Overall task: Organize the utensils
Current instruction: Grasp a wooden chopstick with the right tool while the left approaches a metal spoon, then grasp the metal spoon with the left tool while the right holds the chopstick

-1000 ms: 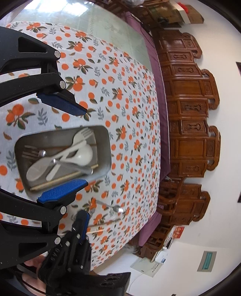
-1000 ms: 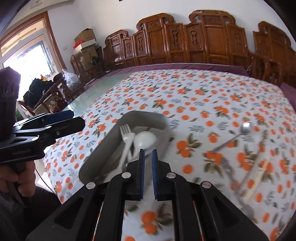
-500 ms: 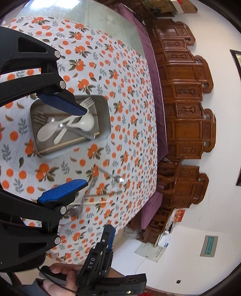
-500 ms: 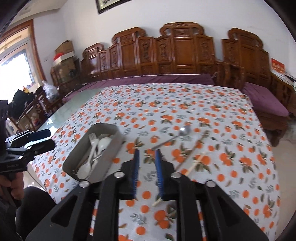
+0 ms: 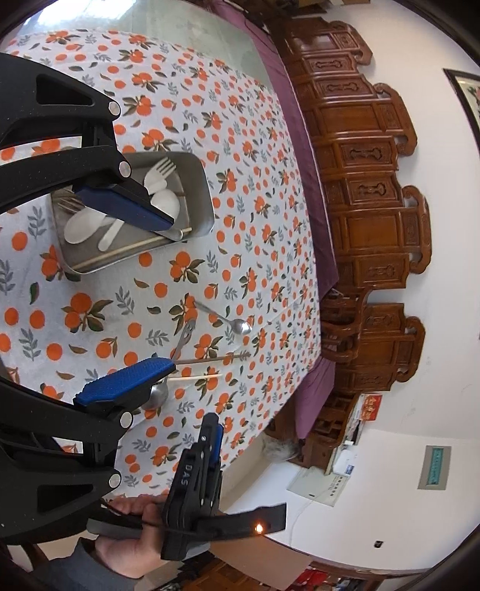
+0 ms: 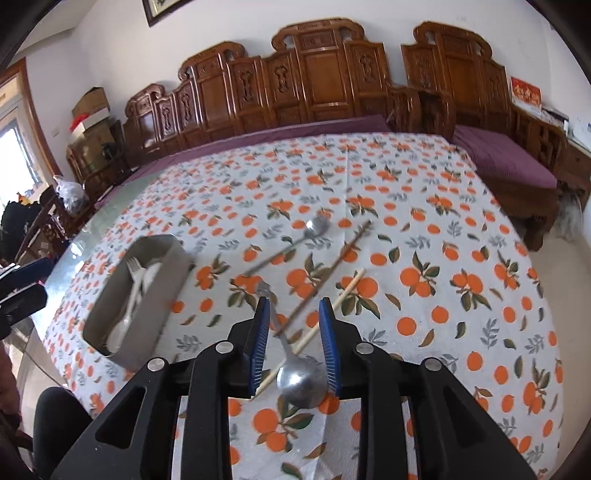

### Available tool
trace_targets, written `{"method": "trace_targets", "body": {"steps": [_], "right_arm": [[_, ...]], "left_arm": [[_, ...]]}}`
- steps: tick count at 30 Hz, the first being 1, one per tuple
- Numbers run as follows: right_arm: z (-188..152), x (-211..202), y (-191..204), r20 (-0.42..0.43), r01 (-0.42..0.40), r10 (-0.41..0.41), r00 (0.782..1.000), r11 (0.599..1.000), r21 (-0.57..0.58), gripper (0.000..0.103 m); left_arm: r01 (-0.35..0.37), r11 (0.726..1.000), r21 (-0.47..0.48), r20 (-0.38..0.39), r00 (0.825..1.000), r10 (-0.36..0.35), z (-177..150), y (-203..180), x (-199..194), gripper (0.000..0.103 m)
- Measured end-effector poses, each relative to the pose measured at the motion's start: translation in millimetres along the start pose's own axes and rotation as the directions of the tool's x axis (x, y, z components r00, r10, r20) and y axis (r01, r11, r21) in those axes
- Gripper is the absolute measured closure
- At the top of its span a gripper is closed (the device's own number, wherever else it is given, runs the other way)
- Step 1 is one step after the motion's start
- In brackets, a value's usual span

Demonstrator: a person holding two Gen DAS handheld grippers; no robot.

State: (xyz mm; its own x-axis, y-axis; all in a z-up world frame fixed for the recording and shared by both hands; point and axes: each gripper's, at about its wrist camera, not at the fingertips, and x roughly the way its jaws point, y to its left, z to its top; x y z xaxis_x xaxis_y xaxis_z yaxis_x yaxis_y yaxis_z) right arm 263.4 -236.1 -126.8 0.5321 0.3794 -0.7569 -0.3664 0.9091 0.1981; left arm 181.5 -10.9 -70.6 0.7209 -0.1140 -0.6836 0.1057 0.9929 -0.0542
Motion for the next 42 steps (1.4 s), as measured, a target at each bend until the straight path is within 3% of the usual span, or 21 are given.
{"method": "trace_targets", "body": {"steps": [8, 15, 19, 23, 28, 36, 42], "right_arm": [[6.1, 63.4, -10.2, -0.043, -0.008, 0.009, 0.999, 1.000, 0.024, 0.073], [22.1, 114.6, -15.2, -0.056, 0.037, -0.035, 0.998, 0.999, 0.035, 0.073], [26.7, 138.0, -12.8, -0.094, 0.121, -0.121, 0.988, 0.993, -0.010, 0.075], [28.2, 141.5, -12.7, -0.088, 0.163, -0.165, 0.982, 0.986, -0.032, 0.087], [26.4, 135.3, -31.8, -0.085, 0.115, -0.111, 0.990, 0.992, 0.043, 0.096], [26.1, 128.5, -36.8, -0.059, 0.028, -0.024, 0.998, 0.998, 0.064, 0.097], [28.6, 123.8, -36.0, -0.038, 0.015, -0.013, 0.999, 0.999, 0.050, 0.097]], "left_arm": [[0.010, 1.000, 0.020, -0.042, 0.999, -0.009, 11.3, -2.2, 48.5, 0.035], [0.005, 0.999, 0.049, -0.046, 0.999, -0.002, 27.4, -1.9, 80.5, 0.035], [0.004, 0.998, 0.058, -0.053, 0.999, -0.001, 38.3, 0.4, 98.8, 0.037], [0.012, 0.998, 0.054, -0.068, 0.998, -0.009, 48.2, 2.6, 118.5, 0.042], [0.037, 0.999, 0.028, -0.109, 0.993, -0.033, 57.7, 6.5, 147.4, 0.049], [0.053, 0.998, 0.045, -0.191, 0.981, -0.044, 61.5, -5.3, 194.8, 0.060], [0.048, 0.993, 0.111, -0.235, 0.972, -0.021, 60.2, -24.5, 224.5, 0.066]]}}
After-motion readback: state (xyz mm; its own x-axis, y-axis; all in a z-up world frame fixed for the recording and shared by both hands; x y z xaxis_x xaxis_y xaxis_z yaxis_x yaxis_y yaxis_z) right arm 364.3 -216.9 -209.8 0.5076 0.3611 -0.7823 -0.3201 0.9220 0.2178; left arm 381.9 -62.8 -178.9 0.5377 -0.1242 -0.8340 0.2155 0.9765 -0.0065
